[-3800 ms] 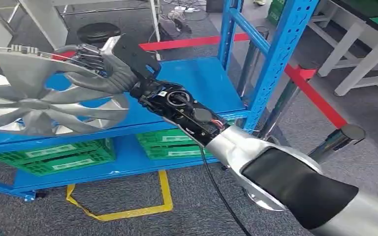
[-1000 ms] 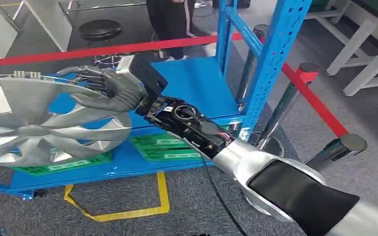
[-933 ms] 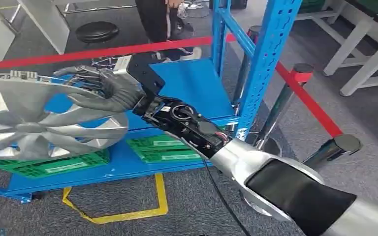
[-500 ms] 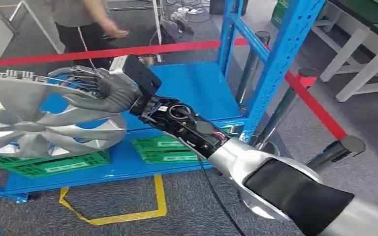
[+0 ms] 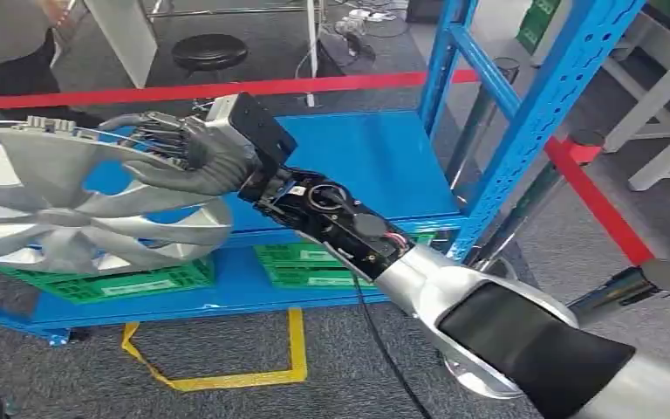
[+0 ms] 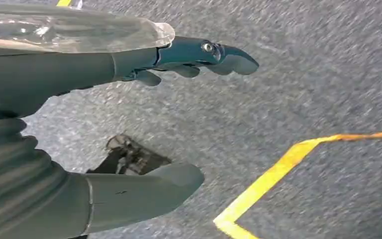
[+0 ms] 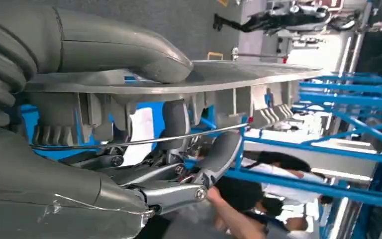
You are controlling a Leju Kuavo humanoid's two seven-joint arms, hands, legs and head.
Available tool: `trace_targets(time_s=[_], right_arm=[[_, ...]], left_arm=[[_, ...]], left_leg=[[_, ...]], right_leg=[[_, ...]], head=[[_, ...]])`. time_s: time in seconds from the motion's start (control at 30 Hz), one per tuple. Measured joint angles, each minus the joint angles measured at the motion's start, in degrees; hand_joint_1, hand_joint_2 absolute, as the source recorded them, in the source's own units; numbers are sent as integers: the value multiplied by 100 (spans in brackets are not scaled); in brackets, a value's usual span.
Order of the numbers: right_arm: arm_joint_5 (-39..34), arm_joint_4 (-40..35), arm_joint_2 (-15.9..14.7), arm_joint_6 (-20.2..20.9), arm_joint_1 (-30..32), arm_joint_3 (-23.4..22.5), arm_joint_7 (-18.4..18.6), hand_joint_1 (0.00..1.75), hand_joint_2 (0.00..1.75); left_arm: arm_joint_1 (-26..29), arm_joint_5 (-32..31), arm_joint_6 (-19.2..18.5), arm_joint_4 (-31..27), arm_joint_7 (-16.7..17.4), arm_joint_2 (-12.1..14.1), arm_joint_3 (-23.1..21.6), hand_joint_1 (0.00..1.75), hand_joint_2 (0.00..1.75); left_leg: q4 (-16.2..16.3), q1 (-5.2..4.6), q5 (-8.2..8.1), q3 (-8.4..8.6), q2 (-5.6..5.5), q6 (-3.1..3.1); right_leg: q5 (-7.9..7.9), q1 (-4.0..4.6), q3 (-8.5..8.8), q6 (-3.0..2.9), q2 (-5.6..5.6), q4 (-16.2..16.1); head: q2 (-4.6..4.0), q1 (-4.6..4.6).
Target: Take the parts from the cabinet and place them on the table.
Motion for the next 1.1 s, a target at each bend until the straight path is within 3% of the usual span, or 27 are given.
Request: trace_targets(time_s=[0.03,0.07,0.13,0.17,0.2,0.23,0.27,0.3,0.33,0.37,0.4,0.5,0.53,0.6,0.67,0.7,0.73,0.8,0.83,0.87,0.9,0.93,1.0,1.03,1.07,1.1], right_arm=[[11,-4,0,-4,3,0,20,175,175],[11,-7,0,-7,-2,-2,24,175,175],[11,-11,0,-7,-1,-2,24,175,175],[11,-11,0,-7,5,0,26,175,175],[13,-11,0,-9,18,0,33,175,175],[13,-11,0,-9,31,0,37,175,175],[15,-11,0,-9,34,0,44,175,175],[15,-11,0,-7,32,0,44,175,175],[15,-13,0,-7,26,0,41,175,175],[13,-13,0,-7,19,-2,37,175,175],[15,-13,-2,-7,11,-7,44,175,175],[15,-13,-2,-7,14,-4,52,175,175],[17,-15,-2,-7,15,-7,55,175,175],[48,-15,-2,-9,14,-7,52,175,175],[124,-13,-4,-35,38,-5,41,175,175],[155,-13,-9,-44,56,-4,39,175,175],[177,-11,-13,-53,73,-2,39,175,175],[221,-11,-20,-79,88,0,39,175,175],[236,-11,-20,-85,84,0,31,175,175],[238,-11,-20,-90,83,0,26,175,175],[240,-11,-20,-94,71,0,6,175,175],[247,-11,-20,-103,62,0,-4,175,175],[275,-11,-20,-118,65,0,-18,175,175],[291,-11,-17,-129,66,2,-18,175,175],[304,-11,-17,-131,69,7,-18,175,175],[304,-11,-18,-138,57,4,-26,175,175]], left_arm=[[0,-9,0,4,0,-11,0,0,175],[-13,-13,2,4,0,-7,0,0,175],[-24,-15,11,4,0,9,0,0,175],[-16,-15,11,7,2,2,0,0,175],[-7,-15,11,7,2,-7,0,0,175],[-3,-15,11,7,2,-7,0,0,175],[-6,-15,11,7,2,4,0,0,175],[-13,-15,11,7,2,9,0,0,175],[-22,-17,11,7,2,13,0,0,175],[-47,-20,11,11,4,4,0,0,175],[-51,-20,11,11,7,11,0,0,175],[-39,-22,13,13,20,-11,0,0,175],[-39,-22,18,13,20,-9,0,0,175],[-49,-31,20,13,22,-7,0,0,175],[-48,-39,26,13,26,-9,0,0,175],[-46,-39,31,13,28,-9,0,0,175],[-45,-41,35,13,31,-9,0,0,175],[-46,-46,35,15,31,-22,0,0,175],[-47,-46,35,15,33,-22,0,0,175],[-46,-48,35,17,31,-47,0,0,175],[-58,-52,35,17,31,-55,0,0,175],[-65,-52,37,17,31,-31,0,0,175],[-57,-55,42,17,33,-31,0,0,175],[-58,-57,42,20,35,-26,0,0,175],[-50,-59,42,24,35,-50,0,0,175],[-61,-63,44,24,35,-39,0,0,175]], left_leg=[[69,21,-72,-14,75,-22],[330,13,-218,-146,154,-65],[1335,40,-613,-675,196,-147],[1711,49,-714,-899,209,-175],[1847,67,-684,-1007,223,-198],[1709,88,-536,-974,233,-209],[1274,101,-267,-787,253,-217],[732,107,2,-524,297,-223],[176,109,227,-236,447,-228],[23,31,145,-170,516,-206],[15,47,172,-182,428,-101],[30,37,149,-186,333,8],[13,65,157,-163,314,61],[13,53,147,-150,266,118],[16,33,133,-140,202,139],[17,24,129,-134,162,145],[18,19,127,-123,115,146],[21,16,117,-98,18,142],[23,13,108,-79,-32,128],[18,38,99,-100,-55,114],[46,12,100,-125,-96,86],[54,16,123,-166,-126,44],[7,52,156,-176,-199,-26],[52,64,106,-193,-212,-57],[135,33,62,-218,-22,-92],[489,36,-155,-381,116,-122]], right_leg=[[23,-22,52,-19,-28,-56],[30,-26,62,-43,-52,-75],[22,-25,62,-54,-105,-74],[15,-26,62,-56,-136,-73],[11,-26,64,-56,-162,-73],[2,-27,67,-47,-185,-70],[-12,-33,67,-31,-212,-54],[-33,-42,71,-4,-233,-34],[-65,-39,78,35,-255,-9],[-92,9,61,77,-265,12],[-102,17,62,98,-290,18],[-151,12,102,179,-385,10],[-227,-19,34,223,-330,81],[-625,-22,-225,235,-210,742],[-1022,-22,-716,234,-163,1791],[-1069,-21,-863,226,-159,2064],[-974,-22,-888,212,-156,2049],[-487,-17,-599,158,-132,1330],[-170,1,-348,109,-54,737],[3,-2,-181,52,142,334],[-20,-9,-126,40,191,180],[-66,-13,-40,56,147,79],[-60,28,-39,43,93,88],[-19,-69,30,-6,28,-16],[-8,-42,57,-18,3,-37],[-3,-44,62,-37,-32,-44]], head=[[0,-1],[0,-45],[0,-61],[0,-63],[0,-65],[0,-63],[0,-61],[0,-65],[0,-72],[-2,-105],[0,-72],[0,-39],[0,-39],[0,3],[0,11],[0,11],[0,11],[0,18],[0,31],[0,31],[0,-4],[0,27],[0,35],[0,42],[0,31],[0,-33]])
